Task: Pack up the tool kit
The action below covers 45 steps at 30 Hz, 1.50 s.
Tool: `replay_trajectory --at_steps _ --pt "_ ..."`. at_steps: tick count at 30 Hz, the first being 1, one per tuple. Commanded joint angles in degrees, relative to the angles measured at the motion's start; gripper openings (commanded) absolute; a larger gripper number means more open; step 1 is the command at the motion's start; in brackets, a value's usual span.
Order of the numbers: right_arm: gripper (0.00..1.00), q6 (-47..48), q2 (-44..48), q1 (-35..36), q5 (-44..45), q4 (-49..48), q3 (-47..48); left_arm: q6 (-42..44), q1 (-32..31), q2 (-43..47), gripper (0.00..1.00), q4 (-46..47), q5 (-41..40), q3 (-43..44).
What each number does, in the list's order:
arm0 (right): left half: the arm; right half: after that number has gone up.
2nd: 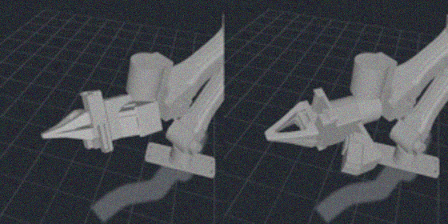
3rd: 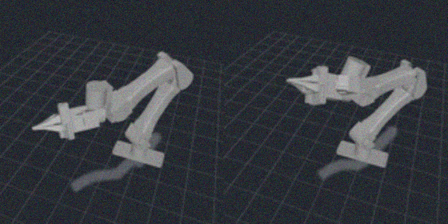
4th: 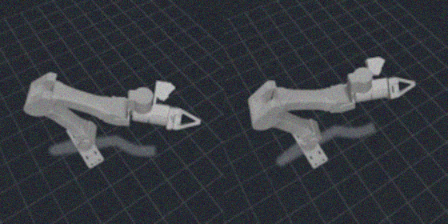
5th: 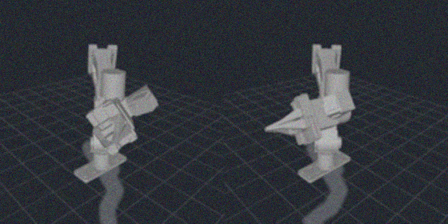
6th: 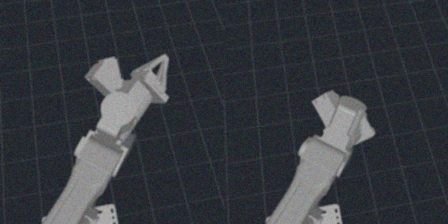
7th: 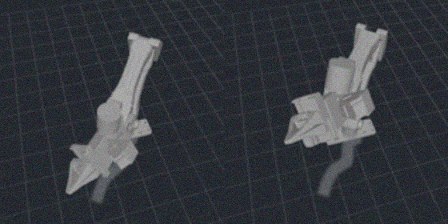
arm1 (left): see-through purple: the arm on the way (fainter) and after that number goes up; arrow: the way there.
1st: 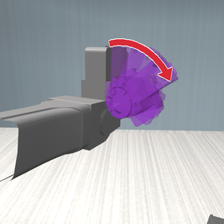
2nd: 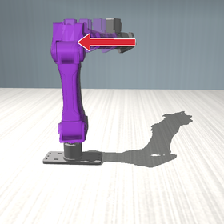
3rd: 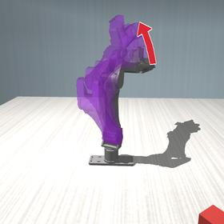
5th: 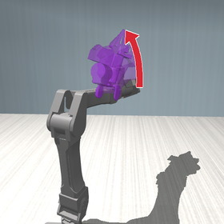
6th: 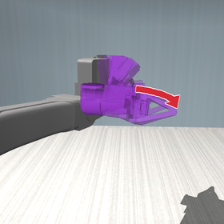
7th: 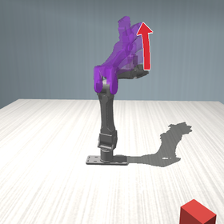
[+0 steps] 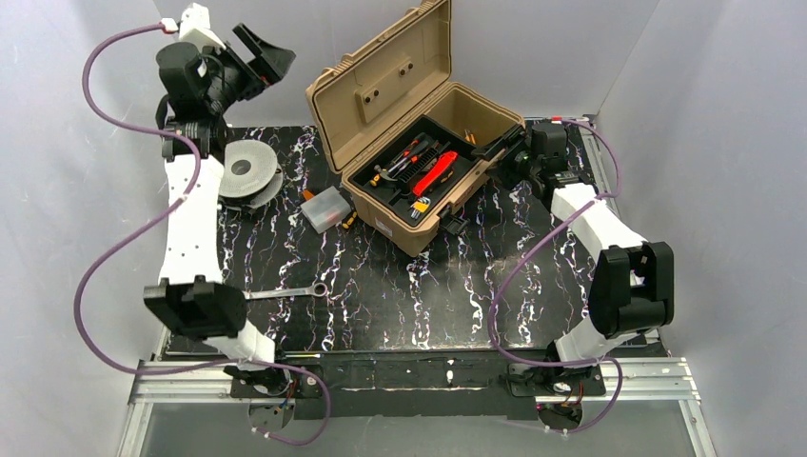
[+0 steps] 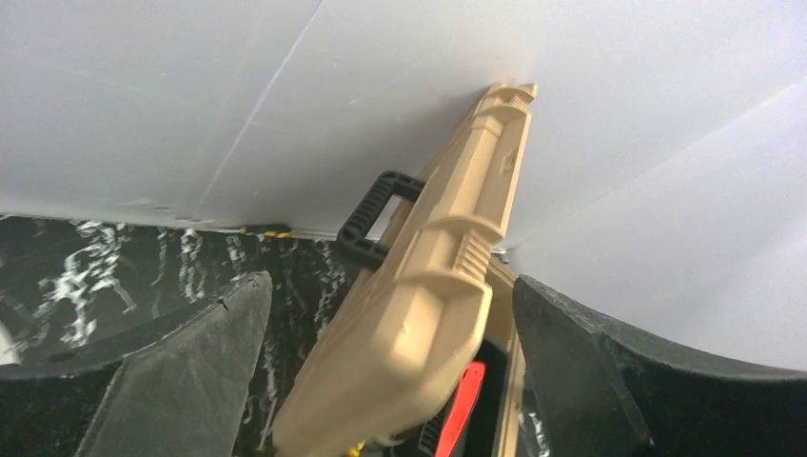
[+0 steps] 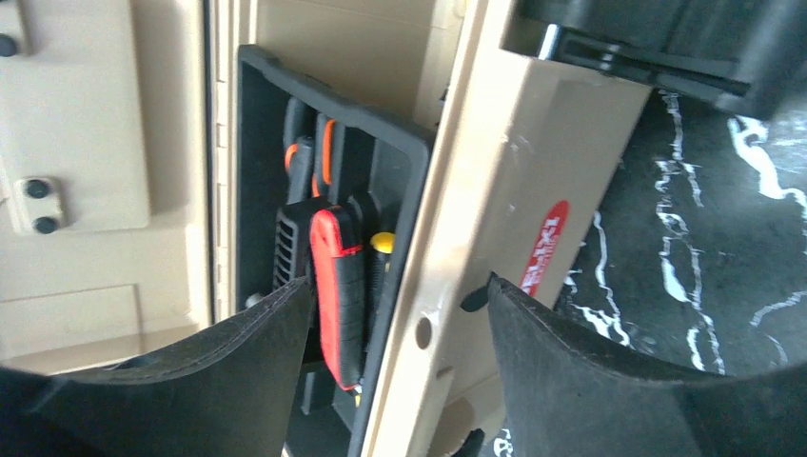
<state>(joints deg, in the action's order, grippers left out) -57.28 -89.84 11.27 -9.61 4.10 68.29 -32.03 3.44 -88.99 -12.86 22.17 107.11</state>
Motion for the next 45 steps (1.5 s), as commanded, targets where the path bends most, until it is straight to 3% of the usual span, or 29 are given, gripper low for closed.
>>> replay_trajectory --at_steps 1,8,11,14,24,40,43,45 --pt "0.72 -5.55 -2.98 -0.65 -8.00 -9.08 -0.54 -10.88 1.61 -8.52 0.98 6.02 13.21 7.65" --pt "0.70 -8.44 -4.04 -0.72 -9.59 -10.25 -2.98 -20.08 2.51 -21.79 0.98 8.68 18.60 16.79" --pt "0.64 -8.62 -4.01 -0.70 -10.59 -11.16 -3.99 -26.75 2.31 -24.85 0.97 14.21 22.44 16.45" --pt "0.49 -9.27 -4.09 -0.65 -11.90 -12.19 -4.76 -29.62 1.45 -25.67 0.94 19.40 25.08 14.51" --pt "0.10 -10.00 -1.34 -0.01 -15.27 -15.86 -9.49 -26.86 -0.57 -22.89 0.95 21.45 27.11 11.85" --pt "0.07 -7.55 11.51 2.80 -14.06 -13.68 -21.83 -23.75 -4.83 -16.36 0.95 21.85 29.80 3.37" --pt "0.08 -6.47 13.50 2.78 -13.67 -12.24 -22.55 -23.28 -6.20 -15.59 0.95 21.57 30.73 2.67" --pt "0.15 -5.65 15.02 2.84 -13.44 -11.27 -22.54 -23.44 -7.12 -14.50 0.95 22.27 31.33 1.31"
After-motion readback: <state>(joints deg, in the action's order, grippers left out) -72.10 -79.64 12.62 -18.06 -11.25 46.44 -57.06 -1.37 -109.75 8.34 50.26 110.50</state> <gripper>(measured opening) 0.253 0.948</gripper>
